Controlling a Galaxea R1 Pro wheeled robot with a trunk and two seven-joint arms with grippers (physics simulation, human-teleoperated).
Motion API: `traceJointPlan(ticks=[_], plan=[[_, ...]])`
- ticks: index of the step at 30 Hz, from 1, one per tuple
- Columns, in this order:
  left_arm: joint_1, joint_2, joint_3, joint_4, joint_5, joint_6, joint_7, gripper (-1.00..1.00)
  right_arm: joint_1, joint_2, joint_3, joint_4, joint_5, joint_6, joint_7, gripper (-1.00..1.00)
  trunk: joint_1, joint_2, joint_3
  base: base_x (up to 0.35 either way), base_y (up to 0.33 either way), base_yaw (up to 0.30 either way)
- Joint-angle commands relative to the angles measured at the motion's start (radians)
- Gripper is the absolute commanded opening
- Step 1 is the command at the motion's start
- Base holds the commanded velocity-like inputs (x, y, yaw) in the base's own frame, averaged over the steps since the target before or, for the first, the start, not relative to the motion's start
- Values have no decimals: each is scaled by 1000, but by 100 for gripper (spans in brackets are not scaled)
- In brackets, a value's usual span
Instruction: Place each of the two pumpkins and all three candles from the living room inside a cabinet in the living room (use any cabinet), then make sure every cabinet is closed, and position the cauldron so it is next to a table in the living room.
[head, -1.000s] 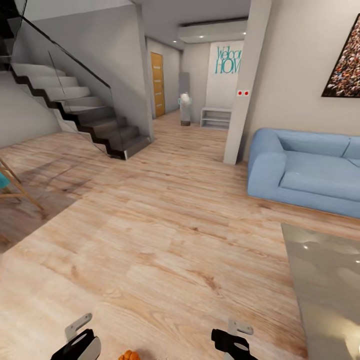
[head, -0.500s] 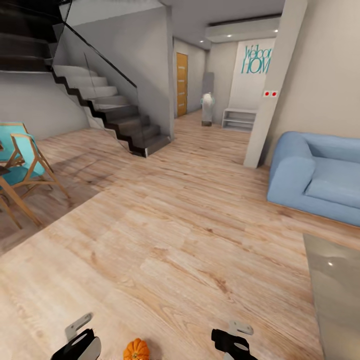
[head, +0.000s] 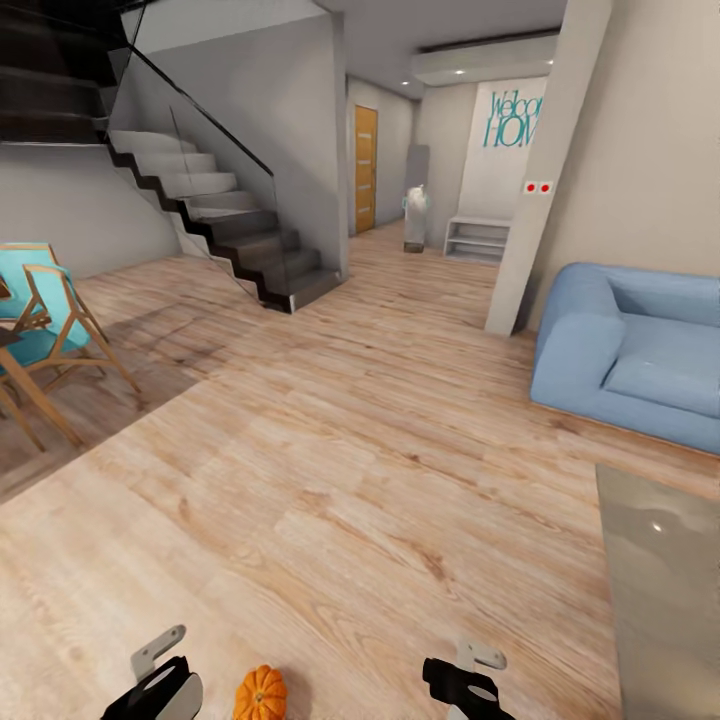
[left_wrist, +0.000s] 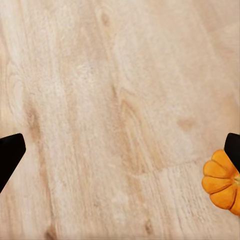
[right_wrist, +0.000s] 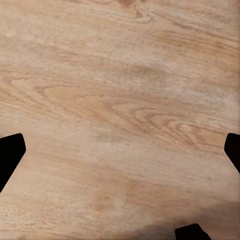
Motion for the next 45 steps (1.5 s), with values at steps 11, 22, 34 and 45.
traceJointPlan(ticks=[11, 22, 34, 45], plan=[[-1, 1, -9, -1, 13, -4, 6, 100, -1, -1, 8, -1, -8, -1, -8, 100, 0, -1, -1, -63, -2, 0], [-1, 1, -9, 0, 14, -4, 6, 100, -1, -1, 9, -1, -8, -1, -6, 100, 0, -1, -1, -77, -79, 0], [-1, 1, -8, 0, 15, -4, 6, 100, -1, -1, 10, -1, -8, -1, -7, 100, 0, -1, -1, -78, -3, 207], [-1, 1, -10, 0, 16, -2, 6, 100, -1, -1, 10, -1, -6, -1, -7, 100, 0, -1, -1, -84, -76, 133]])
